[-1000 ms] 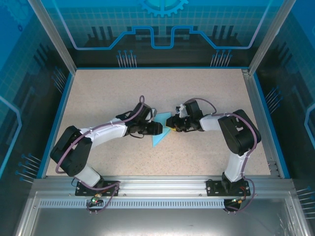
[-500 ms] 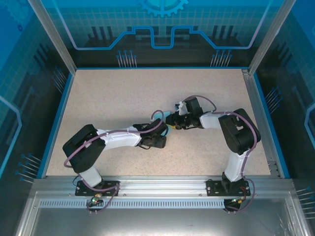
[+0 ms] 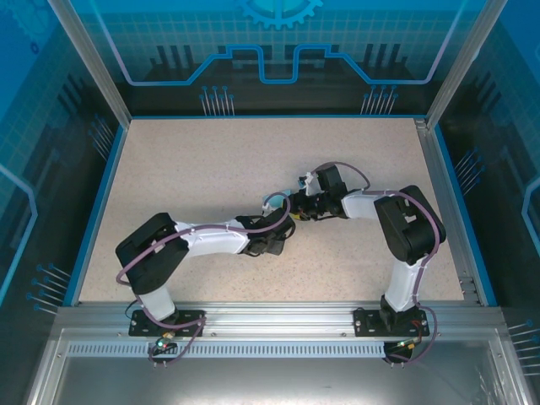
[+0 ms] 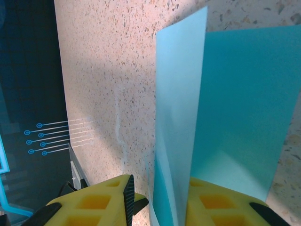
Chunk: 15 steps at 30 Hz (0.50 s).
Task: Fold a paper plane with a square sheet of paper (pick it up from the middle)
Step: Third fold the triangle at the center of the table, then fourth fold the wing at the center of the table.
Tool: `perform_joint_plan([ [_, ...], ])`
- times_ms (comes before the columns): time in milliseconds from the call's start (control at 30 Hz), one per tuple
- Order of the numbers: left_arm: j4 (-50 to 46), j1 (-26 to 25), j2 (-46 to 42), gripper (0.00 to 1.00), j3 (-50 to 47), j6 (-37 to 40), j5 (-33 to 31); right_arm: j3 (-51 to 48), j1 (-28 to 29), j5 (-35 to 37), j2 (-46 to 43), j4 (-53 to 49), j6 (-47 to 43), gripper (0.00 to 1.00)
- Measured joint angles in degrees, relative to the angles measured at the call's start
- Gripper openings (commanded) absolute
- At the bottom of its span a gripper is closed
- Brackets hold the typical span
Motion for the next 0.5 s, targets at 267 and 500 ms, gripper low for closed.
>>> perform_joint_plan([
  [267,0.0,-0.4,0.5,0.42,0.1,0.2,-1.5,0.1,0.0,0.0,0.0,-0.1,0.0,0.30],
  [500,0.0,-0.7,0.6,0.34,0.1,0.2,-2.2,0.1,0.0,0.0,0.0,-0.9,0.0,0.30],
])
